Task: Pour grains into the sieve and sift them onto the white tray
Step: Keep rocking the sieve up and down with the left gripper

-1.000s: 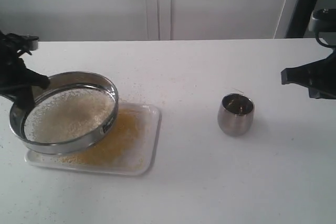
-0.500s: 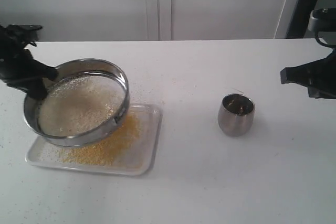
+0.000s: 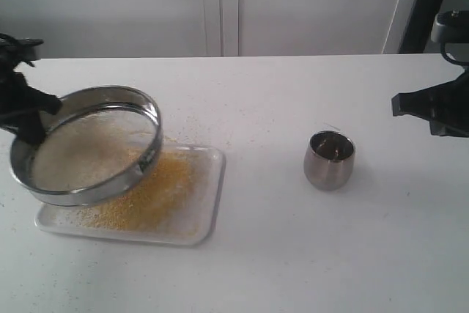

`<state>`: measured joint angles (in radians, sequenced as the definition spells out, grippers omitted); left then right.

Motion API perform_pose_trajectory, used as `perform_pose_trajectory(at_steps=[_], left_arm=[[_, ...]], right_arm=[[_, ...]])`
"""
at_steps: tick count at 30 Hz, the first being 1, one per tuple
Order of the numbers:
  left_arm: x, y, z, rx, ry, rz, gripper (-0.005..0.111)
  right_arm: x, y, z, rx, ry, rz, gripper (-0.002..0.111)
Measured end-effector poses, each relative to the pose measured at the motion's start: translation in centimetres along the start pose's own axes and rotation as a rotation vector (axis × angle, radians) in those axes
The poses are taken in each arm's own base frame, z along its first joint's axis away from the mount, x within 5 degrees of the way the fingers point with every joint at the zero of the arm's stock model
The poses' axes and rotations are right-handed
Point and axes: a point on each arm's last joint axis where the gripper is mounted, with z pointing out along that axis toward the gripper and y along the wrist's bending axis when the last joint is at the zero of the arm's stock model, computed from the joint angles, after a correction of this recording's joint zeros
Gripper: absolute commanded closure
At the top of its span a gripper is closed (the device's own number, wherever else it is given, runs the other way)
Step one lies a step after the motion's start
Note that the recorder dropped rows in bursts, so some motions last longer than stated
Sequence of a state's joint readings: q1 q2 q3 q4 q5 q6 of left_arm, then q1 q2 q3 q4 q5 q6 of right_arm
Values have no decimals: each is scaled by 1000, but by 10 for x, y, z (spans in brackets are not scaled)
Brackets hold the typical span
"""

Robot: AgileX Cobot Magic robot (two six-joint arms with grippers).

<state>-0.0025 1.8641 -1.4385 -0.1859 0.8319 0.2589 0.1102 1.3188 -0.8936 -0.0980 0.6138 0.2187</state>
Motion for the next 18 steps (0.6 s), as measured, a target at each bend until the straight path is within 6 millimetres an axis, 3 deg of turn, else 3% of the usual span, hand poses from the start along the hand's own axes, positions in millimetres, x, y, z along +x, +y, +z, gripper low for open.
perform_pose_trajectory(at_steps=[2, 6, 8, 11, 14, 18], left_arm=[[1, 1, 0, -39, 11, 44, 107], [-3, -45, 10, -14, 62, 202, 107], [-3, -55, 10, -44, 90, 245, 107], [-5, -49, 6, -83, 85, 186, 107], [-10, -37, 0, -15, 14, 55, 107], [-8, -44, -2, 16, 46, 216, 107]], right_arm=[[0, 0, 0, -1, -3, 0, 108], [-1, 0, 0, -2, -8, 0, 108], [-1, 0, 0, -2, -10, 0, 108], [-1, 0, 0, -3, -12, 0, 108], [-1, 0, 0, -3, -14, 0, 108], [-1, 0, 0, -3, -14, 1, 108]])
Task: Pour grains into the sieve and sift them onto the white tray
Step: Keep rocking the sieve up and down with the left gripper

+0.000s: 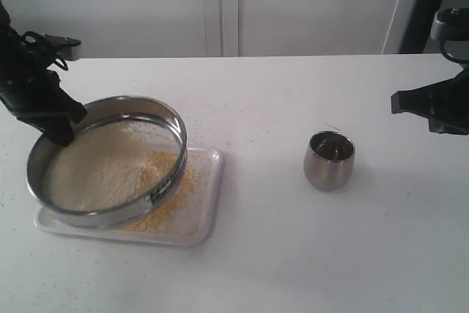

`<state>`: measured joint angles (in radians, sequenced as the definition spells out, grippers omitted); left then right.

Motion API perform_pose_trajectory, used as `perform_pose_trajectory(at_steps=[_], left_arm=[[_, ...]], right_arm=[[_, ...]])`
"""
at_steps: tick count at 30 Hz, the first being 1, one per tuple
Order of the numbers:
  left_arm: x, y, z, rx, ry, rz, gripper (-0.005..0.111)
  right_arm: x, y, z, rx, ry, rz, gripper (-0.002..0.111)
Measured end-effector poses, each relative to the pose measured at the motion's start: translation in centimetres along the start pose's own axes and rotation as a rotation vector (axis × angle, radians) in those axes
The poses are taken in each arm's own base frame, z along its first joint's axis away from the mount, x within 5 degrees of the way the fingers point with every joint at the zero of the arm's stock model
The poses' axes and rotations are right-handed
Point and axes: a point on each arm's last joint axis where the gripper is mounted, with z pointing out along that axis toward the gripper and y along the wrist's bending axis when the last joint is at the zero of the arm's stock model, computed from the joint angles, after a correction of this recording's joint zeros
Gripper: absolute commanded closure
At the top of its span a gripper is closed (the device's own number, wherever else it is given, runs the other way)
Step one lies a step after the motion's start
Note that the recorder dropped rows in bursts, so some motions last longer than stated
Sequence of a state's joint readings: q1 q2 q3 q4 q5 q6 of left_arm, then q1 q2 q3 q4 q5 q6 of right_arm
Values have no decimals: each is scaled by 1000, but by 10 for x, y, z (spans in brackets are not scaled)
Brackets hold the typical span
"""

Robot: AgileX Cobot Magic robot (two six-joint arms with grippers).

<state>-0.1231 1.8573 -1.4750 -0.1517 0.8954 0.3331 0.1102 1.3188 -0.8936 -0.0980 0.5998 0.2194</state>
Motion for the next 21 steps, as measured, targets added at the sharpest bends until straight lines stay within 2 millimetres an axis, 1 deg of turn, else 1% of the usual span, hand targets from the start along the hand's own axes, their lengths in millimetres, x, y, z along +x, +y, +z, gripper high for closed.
perform_pose_trajectory(at_steps=[2, 3, 5, 7, 8, 9, 11, 12, 14, 16, 17, 18, 19, 21], left_arm=[[2, -4, 1, 4, 34, 14, 107], [1, -5, 1, 5, 29, -34, 107], [-1, 3, -1, 21, -27, -167, 107], [-4, 8, -3, 44, -87, -229, 107], [-4, 8, -3, 50, -98, -202, 107], [-4, 7, -5, 52, -97, -123, 107], [-1, 0, -3, 60, -40, 68, 107], [2, -3, -2, 59, 0, 105, 107], [4, -3, -1, 42, 28, 13, 107], [1, 4, -2, 24, -25, -167, 107], [-2, 7, -2, 17, -59, -190, 107], [-3, 8, -3, 15, -78, -169, 107], [-3, 8, -4, 15, -78, -99, 107], [-1, 2, -3, 36, -33, 111, 107]], right_arm=[[0, 0, 0, 0, 0, 0, 108], [0, 0, 0, 0, 0, 0, 108], [0, 0, 0, 0, 0, 0, 108], [0, 0, 0, 0, -1, 0, 108], [0, 0, 0, 0, -1, 0, 108], [0, 0, 0, 0, -1, 0, 108], [0, 0, 0, -1, -4, 0, 108], [0, 0, 0, -1, -4, 0, 108], [0, 0, 0, -1, -4, 0, 108], [-1, 0, 0, -1, -6, 0, 108], [-1, 0, 0, -2, -8, 0, 108], [-1, 0, 0, -2, -9, 0, 108], [-1, 0, 0, -2, -9, 0, 108], [-1, 0, 0, -3, -12, 0, 108]])
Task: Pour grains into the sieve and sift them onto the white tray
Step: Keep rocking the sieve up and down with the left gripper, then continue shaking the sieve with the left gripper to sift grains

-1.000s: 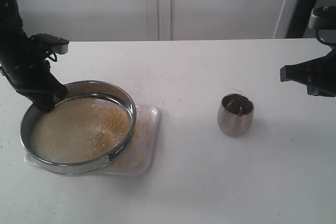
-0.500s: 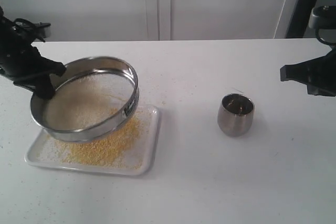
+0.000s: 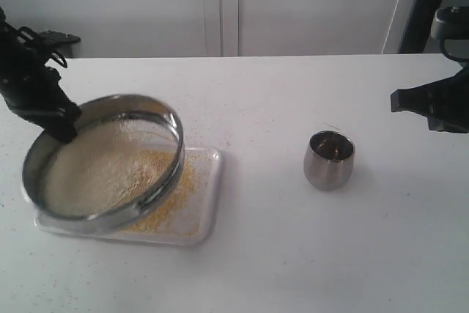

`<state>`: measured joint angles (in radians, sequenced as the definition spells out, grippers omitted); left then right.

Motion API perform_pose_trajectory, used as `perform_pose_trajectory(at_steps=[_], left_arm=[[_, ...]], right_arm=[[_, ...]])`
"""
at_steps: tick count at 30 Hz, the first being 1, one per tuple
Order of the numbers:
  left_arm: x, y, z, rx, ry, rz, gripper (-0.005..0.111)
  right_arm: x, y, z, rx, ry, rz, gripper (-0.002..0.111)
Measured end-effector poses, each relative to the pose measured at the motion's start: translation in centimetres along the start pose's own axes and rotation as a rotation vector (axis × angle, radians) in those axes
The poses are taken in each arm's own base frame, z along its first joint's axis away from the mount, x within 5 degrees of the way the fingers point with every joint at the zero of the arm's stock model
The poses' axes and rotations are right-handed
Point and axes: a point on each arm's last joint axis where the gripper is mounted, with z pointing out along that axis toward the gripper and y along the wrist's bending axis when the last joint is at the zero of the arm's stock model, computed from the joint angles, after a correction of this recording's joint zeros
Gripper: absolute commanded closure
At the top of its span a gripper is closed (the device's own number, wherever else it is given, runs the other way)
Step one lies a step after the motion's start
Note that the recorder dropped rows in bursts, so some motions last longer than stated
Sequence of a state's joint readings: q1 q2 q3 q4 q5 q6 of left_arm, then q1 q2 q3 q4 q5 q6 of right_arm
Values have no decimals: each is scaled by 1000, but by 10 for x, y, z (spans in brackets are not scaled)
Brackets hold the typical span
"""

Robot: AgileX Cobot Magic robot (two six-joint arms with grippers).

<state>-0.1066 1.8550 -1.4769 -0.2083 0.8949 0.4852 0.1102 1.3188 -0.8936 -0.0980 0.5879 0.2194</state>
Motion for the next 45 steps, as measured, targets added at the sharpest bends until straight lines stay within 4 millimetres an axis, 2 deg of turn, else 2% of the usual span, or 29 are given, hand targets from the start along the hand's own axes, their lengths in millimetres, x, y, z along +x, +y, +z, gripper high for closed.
perform_pose_trajectory(at_steps=[2, 4, 6, 7, 9, 12, 13, 14, 15, 17, 19, 21, 24, 26, 28, 31, 33, 36, 38, 40, 41, 43, 45], left_arm=[[3, -8, 2, 28, 69, 90, 107], [4, -8, 3, 6, 79, -77, 107], [-1, -1, 2, -41, 6, -285, 107], [-4, 2, 2, -52, -33, -331, 107], [-6, 3, 0, -60, -58, -258, 107], [-4, -11, 4, -37, 45, 78, 107], [-2, -17, 5, -34, 94, 125, 107], [-1, -20, 6, -41, 119, 106, 107], [-1, -20, 7, -63, 124, 15, 107], [-4, -15, 7, -107, 68, -193, 107], [-7, -9, 6, -133, 16, -277, 107], [-6, -9, 5, -133, 26, -271, 107], [2, -12, 7, -91, 134, -183, 107], [8, -12, 10, -76, 200, -189, 107], [8, -5, 10, -95, 174, -262, 107], [3, 5, 6, -96, 45, -360, 107], [0, 6, 4, -78, -5, -391, 107], [-7, -7, 7, -52, -3, -293, 107], [-10, -24, 14, -68, 56, -164, 107], [-9, -30, 17, -89, 111, -134, 107], [-7, -26, 16, -88, 114, -169, 107], [-1, -5, 9, -67, 68, -296, 107], [1, 8, 5, -33, 2, -332, 107]], right_arm=[[0, 0, 0, 0, 0, 0, 108], [0, 0, 0, 0, 0, 0, 108], [0, 0, 0, 0, 0, 0, 108], [0, 0, 0, 0, 0, 0, 108], [0, 0, 0, 0, -2, 0, 108], [0, 0, 0, -1, -4, 0, 108], [0, 0, 0, -1, -4, 0, 108], [0, 0, 0, -1, -4, 0, 108], [0, 0, 0, -1, -4, 0, 108], [0, 0, 0, -1, -4, 0, 108], [0, 0, 0, -1, -4, 0, 108], [0, 0, 0, -1, -5, 0, 108], [-1, 0, 0, -1, -6, 0, 108], [-1, 0, 0, -2, -7, 0, 108], [-1, 0, 0, -2, -7, 0, 108], [-1, 0, 0, -2, -8, 0, 108], [-1, 0, 0, -2, -8, 0, 108], [-1, 0, 0, -2, -10, 0, 108], [-1, 0, 0, -3, -12, 0, 108], [-1, 0, 0, -3, -14, 0, 108], [-1, 0, 0, -3, -14, 0, 108], [-1, 0, 0, -3, -14, 0, 108], [-1, 0, 0, -3, -14, 0, 108]])
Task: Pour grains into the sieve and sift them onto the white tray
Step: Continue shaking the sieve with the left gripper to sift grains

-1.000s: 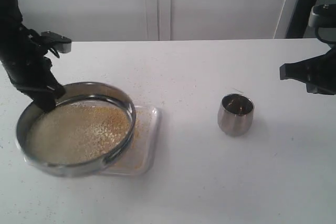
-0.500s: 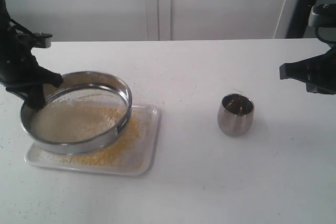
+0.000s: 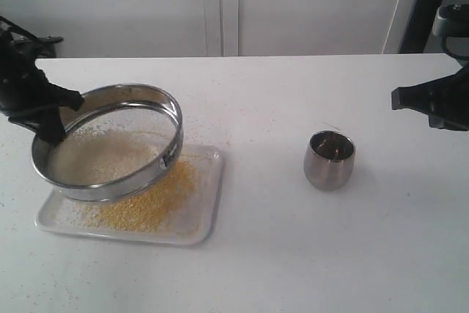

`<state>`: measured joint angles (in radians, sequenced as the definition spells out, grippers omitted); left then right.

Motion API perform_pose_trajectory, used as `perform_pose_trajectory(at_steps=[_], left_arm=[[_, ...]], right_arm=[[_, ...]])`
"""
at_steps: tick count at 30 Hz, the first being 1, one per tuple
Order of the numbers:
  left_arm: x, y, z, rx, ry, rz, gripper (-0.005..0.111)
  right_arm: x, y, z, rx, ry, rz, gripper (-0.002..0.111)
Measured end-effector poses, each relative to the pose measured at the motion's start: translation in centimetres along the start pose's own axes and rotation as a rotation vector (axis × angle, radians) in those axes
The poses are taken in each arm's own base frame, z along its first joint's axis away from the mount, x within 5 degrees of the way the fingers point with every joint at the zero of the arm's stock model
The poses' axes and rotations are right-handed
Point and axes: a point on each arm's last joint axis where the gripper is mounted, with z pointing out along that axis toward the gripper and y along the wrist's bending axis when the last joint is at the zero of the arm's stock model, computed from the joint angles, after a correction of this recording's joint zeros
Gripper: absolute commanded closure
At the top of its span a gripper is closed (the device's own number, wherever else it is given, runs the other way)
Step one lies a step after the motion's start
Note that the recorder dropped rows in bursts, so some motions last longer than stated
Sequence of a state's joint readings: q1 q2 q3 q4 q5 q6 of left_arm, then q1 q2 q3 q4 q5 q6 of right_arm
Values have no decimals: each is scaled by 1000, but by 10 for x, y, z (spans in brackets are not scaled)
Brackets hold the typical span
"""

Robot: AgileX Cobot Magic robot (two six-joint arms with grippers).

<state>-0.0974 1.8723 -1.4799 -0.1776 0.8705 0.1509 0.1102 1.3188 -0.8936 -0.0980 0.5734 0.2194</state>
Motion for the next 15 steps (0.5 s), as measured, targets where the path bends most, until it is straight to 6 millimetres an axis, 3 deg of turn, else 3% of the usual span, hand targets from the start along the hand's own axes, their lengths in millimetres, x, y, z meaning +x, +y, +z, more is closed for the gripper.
perform_pose_trajectory(at_steps=[5, 9, 11, 15], left_arm=[[2, -19, 7, -67, 61, 164, 107], [2, 3, 0, -24, 17, -5, 107], [3, 5, 1, 0, 8, 56, 107], [8, -27, 13, -56, 118, 222, 107]], right_arm=[[0, 0, 0, -1, -4, 0, 108], [-1, 0, 0, -1, -8, -1, 108], [-1, 0, 0, 0, -7, -3, 108], [-1, 0, 0, -1, -9, -2, 108]])
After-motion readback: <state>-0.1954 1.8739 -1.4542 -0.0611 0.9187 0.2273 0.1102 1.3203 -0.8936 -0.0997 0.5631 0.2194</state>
